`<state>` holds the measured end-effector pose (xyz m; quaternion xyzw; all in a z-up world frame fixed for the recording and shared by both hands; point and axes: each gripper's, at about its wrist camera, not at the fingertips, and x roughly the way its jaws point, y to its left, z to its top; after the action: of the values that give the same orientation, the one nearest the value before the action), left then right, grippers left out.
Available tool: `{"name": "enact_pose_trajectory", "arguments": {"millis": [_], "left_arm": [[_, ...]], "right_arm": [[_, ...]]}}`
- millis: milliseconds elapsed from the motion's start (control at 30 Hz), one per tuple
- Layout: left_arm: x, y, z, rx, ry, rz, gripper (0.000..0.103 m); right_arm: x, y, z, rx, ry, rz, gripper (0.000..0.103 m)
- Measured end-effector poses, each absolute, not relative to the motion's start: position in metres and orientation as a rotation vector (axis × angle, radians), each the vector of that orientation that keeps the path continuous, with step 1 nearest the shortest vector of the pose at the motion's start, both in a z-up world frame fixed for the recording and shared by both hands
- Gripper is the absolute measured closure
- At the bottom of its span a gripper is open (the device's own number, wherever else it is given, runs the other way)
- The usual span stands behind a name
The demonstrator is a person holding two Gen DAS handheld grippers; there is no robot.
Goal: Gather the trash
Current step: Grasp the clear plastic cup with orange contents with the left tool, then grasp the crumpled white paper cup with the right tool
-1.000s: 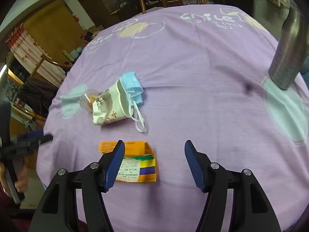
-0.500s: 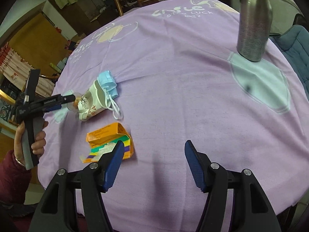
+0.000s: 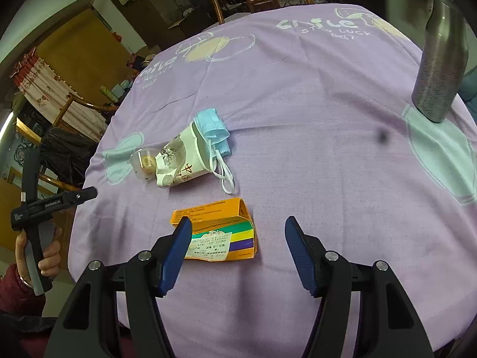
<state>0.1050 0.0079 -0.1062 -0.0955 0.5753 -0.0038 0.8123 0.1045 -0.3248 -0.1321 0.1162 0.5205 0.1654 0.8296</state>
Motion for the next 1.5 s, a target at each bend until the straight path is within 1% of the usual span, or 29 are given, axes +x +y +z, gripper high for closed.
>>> {"name": "enact_pose_trajectory", "arguments": {"millis": [100, 267, 300, 333, 367, 400, 433, 467, 633, 833, 967, 1200, 1300, 1367, 1433, 1500], "left_arm": [[0.130, -0.028, -0.109, -0.212, 1.219, -0.111, 0.007], [0.162, -0.053, -0.130, -0.214, 1.241, -0.168, 0.008], [0.168, -0.054, -0.135, -0.231, 1.248, -0.177, 0.011], [0.171, -0.052, -0.140, -0.251, 1.255, -0.190, 0.020], [0.175, -0.051, -0.145, -0.277, 1.265, -0.207, 0.026], [0.177, -0.050, -0.148, -0.303, 1.270, -0.225, 0.034], [0.179, -0.047, -0.148, -0.333, 1.259, -0.236, 0.048], [0.180, -0.046, -0.146, -0.337, 1.258, -0.240, 0.049], [0.158, -0.031, -0.111, -0.312, 1.170, -0.218, 0.049], [0.114, 0.012, -0.079, -0.300, 1.116, -0.099, 0.049], [0.081, 0.042, -0.072, -0.339, 1.112, -0.013, 0.049], [0.035, 0.073, -0.068, -0.405, 1.111, 0.091, 0.049], [0.023, 0.080, -0.065, -0.411, 1.103, 0.117, 0.049], [0.017, 0.083, -0.063, -0.418, 1.093, 0.127, 0.049], [0.012, 0.087, -0.060, -0.425, 1.084, 0.136, 0.049], [0.008, 0.090, -0.058, -0.423, 1.078, 0.143, 0.049]], "right_arm": [[0.099, -0.328, -0.127, 0.240, 1.092, 0.338, 0.039], [0.083, -0.346, -0.119, 0.242, 1.069, 0.280, 0.039], [0.080, -0.350, -0.118, 0.250, 1.066, 0.266, 0.039], [0.077, -0.357, -0.117, 0.262, 1.063, 0.248, 0.039], [0.075, -0.362, -0.117, 0.271, 1.062, 0.236, 0.039], [0.073, -0.365, -0.116, 0.281, 1.060, 0.225, 0.039], [0.072, -0.369, -0.117, 0.291, 1.059, 0.217, 0.039], [0.071, -0.372, -0.117, 0.301, 1.058, 0.211, 0.039], [0.080, -0.364, -0.118, 0.320, 1.054, 0.251, 0.039], [0.110, -0.307, -0.124, 0.268, 1.075, 0.426, 0.039], [0.132, -0.269, -0.126, 0.202, 1.070, 0.510, 0.039], [0.175, -0.243, -0.142, 0.136, 1.092, 0.517, 0.039], [0.164, -0.214, -0.135, 0.122, 1.119, 0.720, 0.039], [0.150, -0.200, -0.126, 0.055, 1.079, 0.777, 0.041], [0.146, -0.202, -0.122, 0.047, 1.058, 0.729, 0.041], [0.153, -0.220, -0.123, 0.107, 1.048, 0.617, 0.040]]}}
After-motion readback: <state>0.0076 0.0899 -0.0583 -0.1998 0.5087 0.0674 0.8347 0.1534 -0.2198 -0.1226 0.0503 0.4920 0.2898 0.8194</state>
